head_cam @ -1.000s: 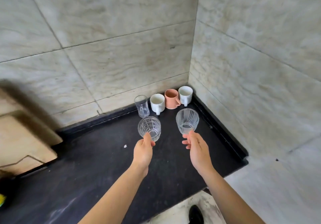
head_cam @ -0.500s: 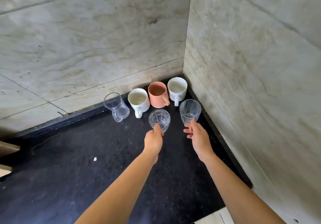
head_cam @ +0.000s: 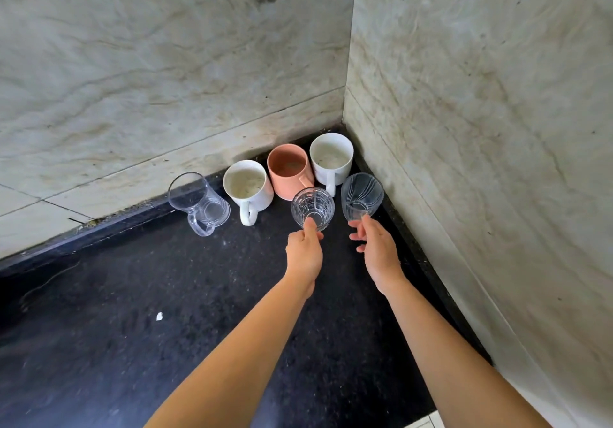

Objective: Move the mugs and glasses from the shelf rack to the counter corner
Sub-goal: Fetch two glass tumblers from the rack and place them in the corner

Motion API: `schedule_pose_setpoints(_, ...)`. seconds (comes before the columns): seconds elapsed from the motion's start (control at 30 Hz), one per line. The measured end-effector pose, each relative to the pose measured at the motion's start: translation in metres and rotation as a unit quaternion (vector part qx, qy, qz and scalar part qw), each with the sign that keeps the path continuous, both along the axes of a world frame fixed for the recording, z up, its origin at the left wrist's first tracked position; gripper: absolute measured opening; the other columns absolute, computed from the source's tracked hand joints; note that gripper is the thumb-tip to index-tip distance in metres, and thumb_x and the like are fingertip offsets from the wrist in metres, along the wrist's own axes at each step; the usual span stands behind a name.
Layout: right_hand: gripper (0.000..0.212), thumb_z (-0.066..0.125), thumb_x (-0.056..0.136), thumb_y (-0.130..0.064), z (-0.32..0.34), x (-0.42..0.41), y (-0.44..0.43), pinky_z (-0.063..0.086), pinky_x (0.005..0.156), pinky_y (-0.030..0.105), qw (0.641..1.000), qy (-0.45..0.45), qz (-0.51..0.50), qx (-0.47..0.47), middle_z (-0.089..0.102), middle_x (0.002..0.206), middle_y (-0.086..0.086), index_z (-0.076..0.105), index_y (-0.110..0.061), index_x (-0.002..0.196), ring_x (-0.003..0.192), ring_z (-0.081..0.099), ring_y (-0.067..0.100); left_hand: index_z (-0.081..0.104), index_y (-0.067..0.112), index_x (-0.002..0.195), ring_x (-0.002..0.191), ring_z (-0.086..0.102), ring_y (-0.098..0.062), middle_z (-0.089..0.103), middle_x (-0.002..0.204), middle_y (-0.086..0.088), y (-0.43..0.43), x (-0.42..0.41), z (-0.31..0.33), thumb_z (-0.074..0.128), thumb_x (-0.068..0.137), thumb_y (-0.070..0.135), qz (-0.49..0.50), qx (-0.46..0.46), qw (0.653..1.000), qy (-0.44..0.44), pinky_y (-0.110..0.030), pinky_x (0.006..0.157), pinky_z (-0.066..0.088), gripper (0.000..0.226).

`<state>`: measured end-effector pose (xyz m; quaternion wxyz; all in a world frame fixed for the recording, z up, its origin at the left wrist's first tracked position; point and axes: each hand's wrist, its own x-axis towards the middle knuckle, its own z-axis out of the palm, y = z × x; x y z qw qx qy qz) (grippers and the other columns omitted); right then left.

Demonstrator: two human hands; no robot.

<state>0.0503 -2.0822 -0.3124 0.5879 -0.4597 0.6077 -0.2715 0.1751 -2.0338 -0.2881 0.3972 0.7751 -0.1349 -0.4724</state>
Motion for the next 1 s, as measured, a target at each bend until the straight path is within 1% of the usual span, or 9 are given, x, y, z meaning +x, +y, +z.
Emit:
schedule_pose_setpoints(0.17,0.043,0.039,0.107,-0.035,0.004,0.002,-0.001,0.047,0.086,0.04,0.999,0.042,0.012,-0.017,0.067,0.11,0.011,0.056,-0.018,0.071,0.098,0.063,0.021,0.067,0.019,0.091,0.115,0.055,-0.026,0.064,0.116,-0.012,-0.005,-0.001,0.002,0.033,0.099,0.059,-0.048,0.009,0.998,-0.027,-0.046,0.105,0.042,0.054)
schedule_pose_setpoints(0.23,0.037,0.041,0.106,-0.04,0.009,0.001,0.001,0.046,0.088,0.042,0.996,0.081,0.016,-0.034,0.064,0.112,0.009,0.061,-0.019,0.082,0.095,0.062,0.02,0.068,0.02,0.091,0.125,0.048,-0.03,0.063,0.12,-0.013,-0.005,0.003,0.006,0.03,0.097,0.063,-0.073,0.038,0.995,-0.047,-0.049,0.109,0.037,0.058)
schedule_pose_setpoints(0.3,0.03,0.045,0.103,-0.046,0.017,-0.002,0.003,0.044,0.091,0.039,0.991,0.126,0.009,-0.037,0.058,0.124,0.007,0.062,-0.02,0.104,0.093,0.055,0.014,0.067,0.011,0.105,0.129,0.043,-0.034,0.059,0.127,-0.017,-0.003,0.01,0.011,0.024,0.098,0.063,-0.125,0.086,0.983,-0.103,-0.048,0.111,0.031,0.068)
schedule_pose_setpoints(0.4,0.045,0.049,0.101,-0.048,0.044,-0.007,0.006,0.042,0.09,0.035,0.983,0.177,0.024,-0.046,0.046,0.14,0.007,0.052,-0.016,0.132,0.104,0.053,0.019,0.06,0.008,0.109,0.127,0.041,-0.041,0.056,0.13,-0.021,0.007,0.027,0.034,0.024,0.101,0.056,-0.195,0.084,0.948,-0.237,-0.048,0.108,0.03,0.061)
schedule_pose_setpoints(0.47,0.048,0.05,0.101,-0.044,0.071,-0.01,0.007,0.044,0.094,0.039,0.965,0.229,0.044,-0.124,0.044,0.143,0.01,0.048,-0.013,0.137,0.119,0.054,0.028,0.059,0.008,0.12,0.125,0.042,-0.042,0.055,0.132,-0.019,0.024,0.043,0.061,0.034,0.101,0.05,-0.207,0.032,0.915,-0.345,-0.052,0.102,0.036,0.053)
schedule_pose_setpoints(0.57,0.053,0.051,0.102,-0.039,0.117,-0.005,0.002,0.039,0.109,0.048,0.927,0.271,0.069,-0.249,0.043,0.15,0.016,0.046,-0.008,0.144,0.137,0.042,0.035,0.051,0.006,0.136,0.13,0.041,-0.044,0.048,0.142,-0.022,0.05,0.076,0.114,0.038,0.1,0.046,-0.227,-0.043,0.824,-0.518,-0.055,0.101,0.039,0.056)
schedule_pose_setpoints(0.73,0.061,0.051,0.1,-0.042,0.181,0.045,0.003,0.031,0.112,0.054,0.865,0.238,0.1,-0.431,0.028,0.162,0.024,0.042,-0.01,0.151,0.144,0.033,0.044,0.044,0.008,0.146,0.144,0.029,-0.043,0.033,0.156,-0.024,0.116,0.126,0.198,0.034,0.099,0.048,-0.143,-0.052,0.745,-0.649,-0.056,0.108,0.031,0.062)
schedule_pose_setpoints(0.87,0.068,0.052,0.098,-0.046,0.196,0.118,0.048,0.032,0.114,0.058,0.817,0.169,0.208,-0.511,0.019,0.164,0.026,0.037,-0.012,0.155,0.147,0.028,0.046,0.04,0.008,0.147,0.145,0.026,-0.043,0.029,0.157,-0.024,0.207,0.146,0.225,0.039,0.099,0.047,-0.012,0.021,0.712,-0.702,-0.056,0.11,0.029,0.062)
schedule_pose_setpoints(1.0,0.072,0.05,0.099,-0.051,0.206,0.182,0.143,0.026,0.117,0.059,0.754,0.097,0.348,-0.548,0.009,0.167,0.023,0.029,-0.016,0.158,0.15,0.02,0.046,0.038,0.006,0.149,0.144,0.025,-0.045,0.026,0.158,-0.027,0.326,0.145,0.234,0.037,0.098,0.048,0.073,0.127,0.693,-0.706,-0.059,0.111,0.028,0.066)
